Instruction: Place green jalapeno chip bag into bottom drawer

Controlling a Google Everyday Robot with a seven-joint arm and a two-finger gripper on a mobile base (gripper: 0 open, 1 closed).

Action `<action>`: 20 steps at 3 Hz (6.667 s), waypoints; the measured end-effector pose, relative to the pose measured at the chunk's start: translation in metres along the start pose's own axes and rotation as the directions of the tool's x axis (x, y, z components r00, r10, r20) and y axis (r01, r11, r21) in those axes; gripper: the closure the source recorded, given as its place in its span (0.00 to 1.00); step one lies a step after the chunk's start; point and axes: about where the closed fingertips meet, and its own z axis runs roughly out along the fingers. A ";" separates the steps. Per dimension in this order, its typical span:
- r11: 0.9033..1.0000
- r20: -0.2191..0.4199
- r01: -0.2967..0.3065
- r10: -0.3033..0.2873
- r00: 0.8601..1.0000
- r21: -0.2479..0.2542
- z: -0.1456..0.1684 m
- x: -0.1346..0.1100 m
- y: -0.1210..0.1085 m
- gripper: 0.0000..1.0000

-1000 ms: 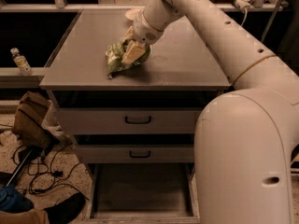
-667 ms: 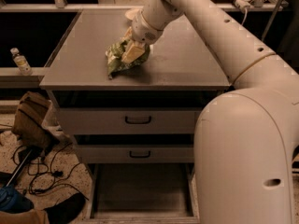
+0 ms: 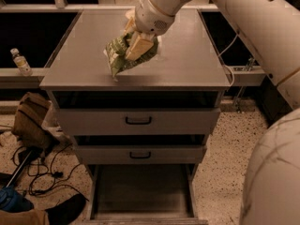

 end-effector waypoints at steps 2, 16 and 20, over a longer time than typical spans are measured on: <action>1.000 0.005 -0.008 0.008 1.000 -0.027 0.017 -0.003 0.016 1.00; 0.888 0.337 -0.458 0.446 0.829 -0.049 0.362 0.048 0.273 1.00; 0.805 0.461 -0.593 0.516 0.722 0.028 0.467 0.095 0.277 1.00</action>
Offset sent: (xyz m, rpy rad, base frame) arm -0.0386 0.0194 -0.0508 -0.0126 0.0785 0.0169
